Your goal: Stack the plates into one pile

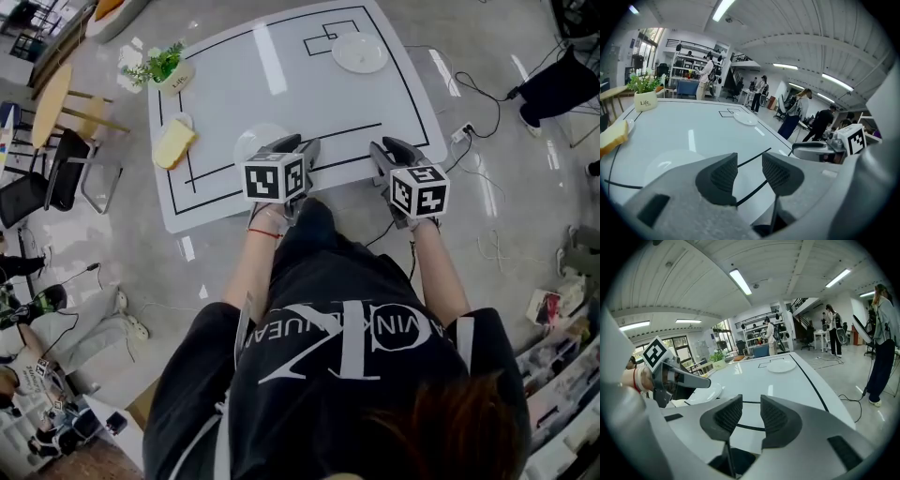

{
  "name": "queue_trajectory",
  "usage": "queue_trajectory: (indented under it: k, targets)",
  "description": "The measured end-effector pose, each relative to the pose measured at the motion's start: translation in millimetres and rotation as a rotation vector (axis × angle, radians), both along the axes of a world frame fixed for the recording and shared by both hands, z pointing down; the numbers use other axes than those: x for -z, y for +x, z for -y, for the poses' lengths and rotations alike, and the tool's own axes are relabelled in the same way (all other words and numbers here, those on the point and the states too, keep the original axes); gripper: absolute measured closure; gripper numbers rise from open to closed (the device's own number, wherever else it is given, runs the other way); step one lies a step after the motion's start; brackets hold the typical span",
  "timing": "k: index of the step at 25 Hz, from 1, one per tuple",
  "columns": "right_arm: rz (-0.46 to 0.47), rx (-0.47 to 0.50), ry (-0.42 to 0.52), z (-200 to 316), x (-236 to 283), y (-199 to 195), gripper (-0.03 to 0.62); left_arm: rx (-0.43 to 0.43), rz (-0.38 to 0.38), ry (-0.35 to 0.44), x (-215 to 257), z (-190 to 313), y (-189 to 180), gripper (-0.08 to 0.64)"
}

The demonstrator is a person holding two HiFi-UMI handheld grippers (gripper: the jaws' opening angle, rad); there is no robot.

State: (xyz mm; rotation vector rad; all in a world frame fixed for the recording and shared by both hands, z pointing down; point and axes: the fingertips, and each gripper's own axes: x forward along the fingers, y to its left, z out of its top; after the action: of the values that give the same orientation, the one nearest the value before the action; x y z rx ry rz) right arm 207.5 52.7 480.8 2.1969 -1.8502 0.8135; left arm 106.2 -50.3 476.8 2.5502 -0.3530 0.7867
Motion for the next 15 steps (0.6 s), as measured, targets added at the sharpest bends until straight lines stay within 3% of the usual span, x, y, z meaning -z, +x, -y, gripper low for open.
queue_trajectory:
  k: [8,15]
  targets:
    - [0.028,-0.072,0.017,-4.2,-6.7,46.1,0.472,-0.061,-0.004,-0.04,-11.9,-3.0,52.2,0.391]
    - [0.041,-0.072,-0.003,9.5,-10.7,93.6,0.472,-0.088,-0.002,-0.096,-25.2,0.9,115.1,0.391]
